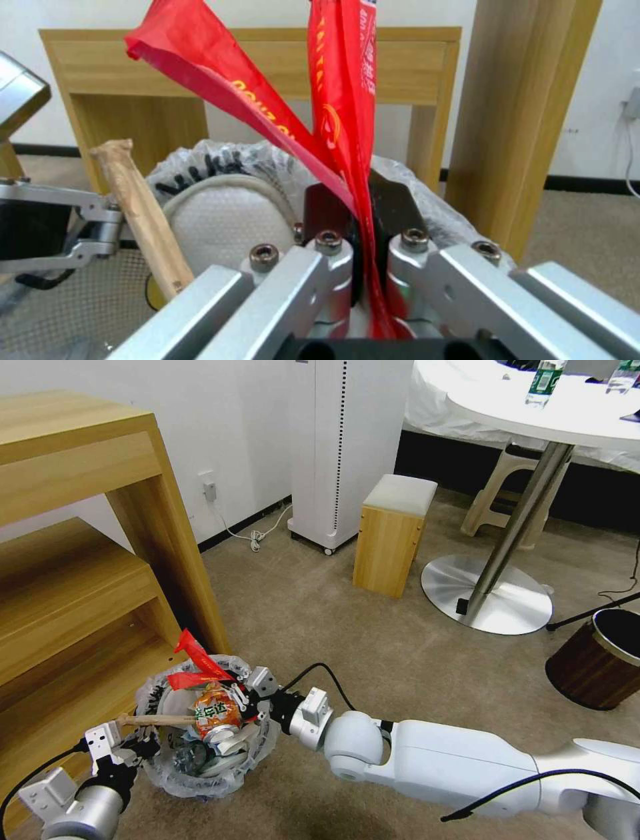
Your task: Pick up the trash bin and place the garbage on the floor into it.
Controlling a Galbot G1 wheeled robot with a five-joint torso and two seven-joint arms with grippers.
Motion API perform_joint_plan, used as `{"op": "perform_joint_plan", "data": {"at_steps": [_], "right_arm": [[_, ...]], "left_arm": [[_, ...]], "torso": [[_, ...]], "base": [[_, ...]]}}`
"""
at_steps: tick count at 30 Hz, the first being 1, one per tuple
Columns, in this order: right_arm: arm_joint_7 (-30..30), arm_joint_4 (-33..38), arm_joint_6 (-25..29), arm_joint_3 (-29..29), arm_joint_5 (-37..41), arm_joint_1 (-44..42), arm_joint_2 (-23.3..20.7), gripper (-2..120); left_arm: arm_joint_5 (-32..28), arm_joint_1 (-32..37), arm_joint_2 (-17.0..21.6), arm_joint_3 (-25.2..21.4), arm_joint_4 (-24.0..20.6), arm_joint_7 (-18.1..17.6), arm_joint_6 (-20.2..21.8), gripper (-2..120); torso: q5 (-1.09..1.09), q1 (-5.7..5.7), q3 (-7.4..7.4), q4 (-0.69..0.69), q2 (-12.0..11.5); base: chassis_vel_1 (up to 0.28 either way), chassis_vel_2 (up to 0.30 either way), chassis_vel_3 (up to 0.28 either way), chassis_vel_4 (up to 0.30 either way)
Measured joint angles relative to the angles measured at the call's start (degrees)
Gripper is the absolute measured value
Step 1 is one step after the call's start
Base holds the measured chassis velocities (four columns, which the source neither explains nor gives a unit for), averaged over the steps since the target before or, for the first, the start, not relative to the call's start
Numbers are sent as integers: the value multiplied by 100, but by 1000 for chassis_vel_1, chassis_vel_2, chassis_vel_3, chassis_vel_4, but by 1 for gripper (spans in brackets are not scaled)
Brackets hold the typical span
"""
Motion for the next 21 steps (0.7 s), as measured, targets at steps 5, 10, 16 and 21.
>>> {"op": "perform_joint_plan", "data": {"at_steps": [5, 10, 16, 21], "right_arm": [[15, -6, -22, -83, -53, -15, 30, 0], [12, -127, 22, -262, -295, -238, 29, 0], [10, -215, 50, -348, -394, -264, 30, 0], [35, -227, 54, -372, -497, -267, -14, 3]], "left_arm": [[-16, 3, -7, -3, -39, 0, 0, 1], [-94, 41, 10, -29, -109, -11, 11, 1], [-95, 68, 8, -28, -131, -12, 18, 1], [-96, 71, 20, -28, -144, -15, 26, 1]], "torso": [[0, 0, 0, 0, 0], [0, 0, 0, 0, 0], [0, 0, 0, 0, 0], [0, 0, 0, 0, 0]], "base": [[0, 0, 0, 0], [0, 0, 0, 0], [0, 0, 0, 0], [0, 0, 0, 0]]}}
